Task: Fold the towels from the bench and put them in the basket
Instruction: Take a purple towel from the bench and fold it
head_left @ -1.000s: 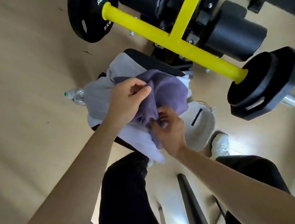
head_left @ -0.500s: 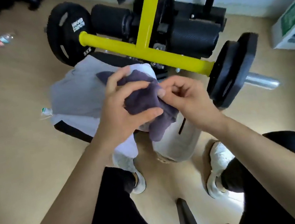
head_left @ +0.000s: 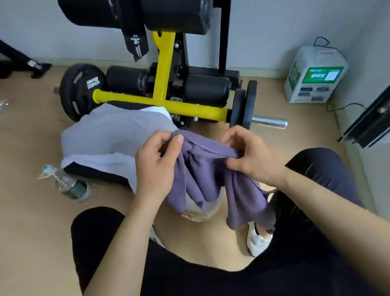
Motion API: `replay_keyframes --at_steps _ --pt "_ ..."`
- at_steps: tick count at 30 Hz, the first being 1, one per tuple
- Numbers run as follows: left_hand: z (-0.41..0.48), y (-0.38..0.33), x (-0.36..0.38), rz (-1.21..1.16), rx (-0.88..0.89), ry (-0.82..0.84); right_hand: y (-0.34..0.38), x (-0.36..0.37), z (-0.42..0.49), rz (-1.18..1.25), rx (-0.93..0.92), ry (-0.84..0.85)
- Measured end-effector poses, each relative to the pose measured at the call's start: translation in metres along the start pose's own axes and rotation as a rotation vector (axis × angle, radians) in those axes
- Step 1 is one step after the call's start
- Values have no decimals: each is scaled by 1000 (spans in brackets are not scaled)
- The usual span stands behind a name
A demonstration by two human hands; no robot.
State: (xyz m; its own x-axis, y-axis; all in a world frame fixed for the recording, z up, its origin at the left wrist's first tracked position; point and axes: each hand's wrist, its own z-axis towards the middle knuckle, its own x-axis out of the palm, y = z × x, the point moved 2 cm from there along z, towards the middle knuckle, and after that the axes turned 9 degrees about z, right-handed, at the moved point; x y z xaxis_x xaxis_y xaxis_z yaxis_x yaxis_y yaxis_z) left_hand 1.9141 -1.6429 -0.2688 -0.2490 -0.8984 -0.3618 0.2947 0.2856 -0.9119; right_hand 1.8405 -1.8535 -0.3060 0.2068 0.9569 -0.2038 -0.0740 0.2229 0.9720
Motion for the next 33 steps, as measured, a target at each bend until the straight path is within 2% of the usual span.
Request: replay_keyframes --at_steps 3,7,12,20,23,26,30,33 --pt "-3 7 -13 3 -26 -43 -17 -9 -21 0 74 -78" --pt "-1 12 -19 86 -40 -43 -45 -13 -29 -33 122 -84" --pt "7 23 -26 139 -27 -133 -75 -11 -21 -18 139 -57" --pt "9 54 -23 208 -42 -206 -101 -13 -3 18 274 -135" --pt "9 64 -20 329 25 -163 -89 -16 9 171 237 -163" --pt "5 70 -11 460 90 -121 -72 -16 17 244 162 -105" --pt "-8 73 14 234 -78 -58 -62 -14 21 183 96 -37" --pt "-17 76 35 167 -114 44 -66 -6 17 98 73 17"
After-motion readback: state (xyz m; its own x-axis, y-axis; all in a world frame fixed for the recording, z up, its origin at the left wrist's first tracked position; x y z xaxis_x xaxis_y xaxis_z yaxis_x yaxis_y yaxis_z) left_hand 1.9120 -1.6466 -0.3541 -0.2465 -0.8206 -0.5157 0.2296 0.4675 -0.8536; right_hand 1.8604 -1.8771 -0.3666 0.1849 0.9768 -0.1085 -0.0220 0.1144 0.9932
